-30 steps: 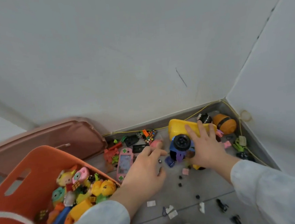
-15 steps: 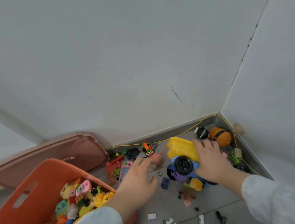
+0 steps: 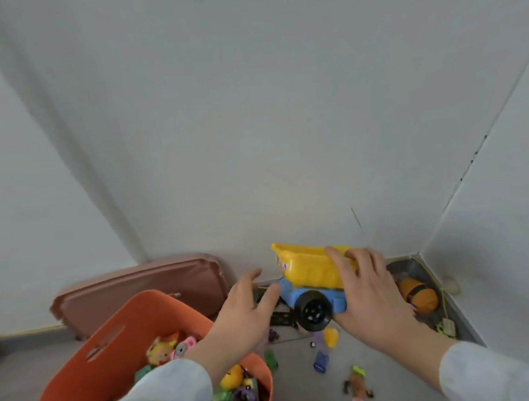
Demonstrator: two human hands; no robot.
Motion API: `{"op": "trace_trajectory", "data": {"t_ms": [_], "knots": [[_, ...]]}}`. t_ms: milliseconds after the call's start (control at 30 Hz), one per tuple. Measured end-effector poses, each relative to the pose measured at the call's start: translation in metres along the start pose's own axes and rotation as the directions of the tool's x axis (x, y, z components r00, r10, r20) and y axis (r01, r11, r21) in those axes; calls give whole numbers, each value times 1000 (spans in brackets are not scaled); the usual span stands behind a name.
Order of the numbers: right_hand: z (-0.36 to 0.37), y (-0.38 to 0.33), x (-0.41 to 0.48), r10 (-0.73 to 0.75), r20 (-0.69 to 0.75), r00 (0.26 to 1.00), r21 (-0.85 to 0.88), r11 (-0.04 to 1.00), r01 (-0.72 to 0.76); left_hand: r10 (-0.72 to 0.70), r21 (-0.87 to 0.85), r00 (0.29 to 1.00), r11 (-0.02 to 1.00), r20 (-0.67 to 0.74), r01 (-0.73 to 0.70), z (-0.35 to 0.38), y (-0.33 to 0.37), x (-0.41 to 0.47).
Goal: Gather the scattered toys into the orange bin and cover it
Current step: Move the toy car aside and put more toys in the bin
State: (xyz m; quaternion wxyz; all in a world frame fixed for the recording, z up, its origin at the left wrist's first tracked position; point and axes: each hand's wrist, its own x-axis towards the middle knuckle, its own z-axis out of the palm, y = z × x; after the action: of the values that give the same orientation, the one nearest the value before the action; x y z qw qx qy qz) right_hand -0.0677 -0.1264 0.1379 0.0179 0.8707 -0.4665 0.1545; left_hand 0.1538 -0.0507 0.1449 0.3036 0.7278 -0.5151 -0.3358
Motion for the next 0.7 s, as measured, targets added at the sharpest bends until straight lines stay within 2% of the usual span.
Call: {"op": "trace_trajectory", "data": {"t_ms": [67, 133, 200, 267, 367, 467, 567, 633, 700], "knots": [[-8, -29, 9, -78, -30, 997, 20, 997, 78, -150, -231, 988, 963, -40, 137, -20, 5, 3], [-15, -61, 20, -118, -55, 991, 44, 992, 121, -299, -508, 954, 820, 11, 263, -43, 6, -1], [-17, -89, 28, -159, -81, 984, 21, 987, 161, -285, -709, 938, 619, 198, 338, -69, 9, -14], [-15, -113, 34, -259, -93, 961, -51, 966, 255, -263, -801, 912, 442, 315, 404, -92, 0, -18], [-8, -152, 35, -377, -50, 925, -39, 926, 375, -280, -829, 913, 401, 295, 391, -126, -32, -23], [-3, -183, 35, -432, 23, 902, 106, 898, 427, -292, -852, 924, 390, 246, 350, -161, -70, -35], [1, -199, 43, -318, 83, 945, 430, 867, 254, -275, -838, 935, 435, 223, 328, -192, -103, -56], [8, -209, 42, -259, 184, 948, 635, 767, 86, -277, -825, 937, 462, 214, 325, -201, -119, -69], [23, -229, 37, -228, 309, 923, 746, 660, -87, -287, -796, 942, 524, 171, 304, -204, -141, -78]]}}
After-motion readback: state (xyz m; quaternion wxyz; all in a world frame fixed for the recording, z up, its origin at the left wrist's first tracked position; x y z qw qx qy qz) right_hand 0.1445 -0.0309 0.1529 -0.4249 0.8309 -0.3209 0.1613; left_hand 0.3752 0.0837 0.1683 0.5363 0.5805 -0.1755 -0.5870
